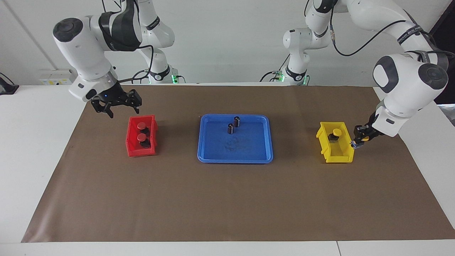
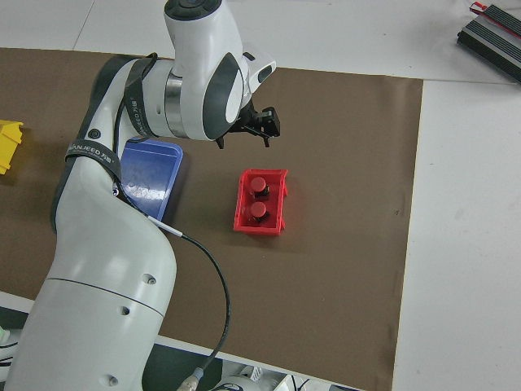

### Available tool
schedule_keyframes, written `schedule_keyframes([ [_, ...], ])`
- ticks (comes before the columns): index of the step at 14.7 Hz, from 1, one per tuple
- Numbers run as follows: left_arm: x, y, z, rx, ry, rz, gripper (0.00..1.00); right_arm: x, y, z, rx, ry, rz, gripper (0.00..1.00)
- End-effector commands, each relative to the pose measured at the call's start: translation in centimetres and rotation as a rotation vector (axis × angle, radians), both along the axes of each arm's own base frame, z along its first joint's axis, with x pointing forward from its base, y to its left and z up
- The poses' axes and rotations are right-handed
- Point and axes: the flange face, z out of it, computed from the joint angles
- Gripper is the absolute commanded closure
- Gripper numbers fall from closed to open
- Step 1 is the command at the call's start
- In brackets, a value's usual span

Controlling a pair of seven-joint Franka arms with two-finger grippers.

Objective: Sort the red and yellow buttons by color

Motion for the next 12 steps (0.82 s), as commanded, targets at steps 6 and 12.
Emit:
schedule_keyframes([
  [6, -2.3, -0.5, -2.1, -0.007, 0.014, -0.168, 0.99, 0.3, -3.5, 5.1, -0.047, -0.002, -0.026, 0.0],
  [12, -3.9, -0.9, -4.1, -0.022, 0.004, -0.165, 0.99, 1.1, -3.2, 4.2, -0.065, 0.016, -0.022, 0.0],
])
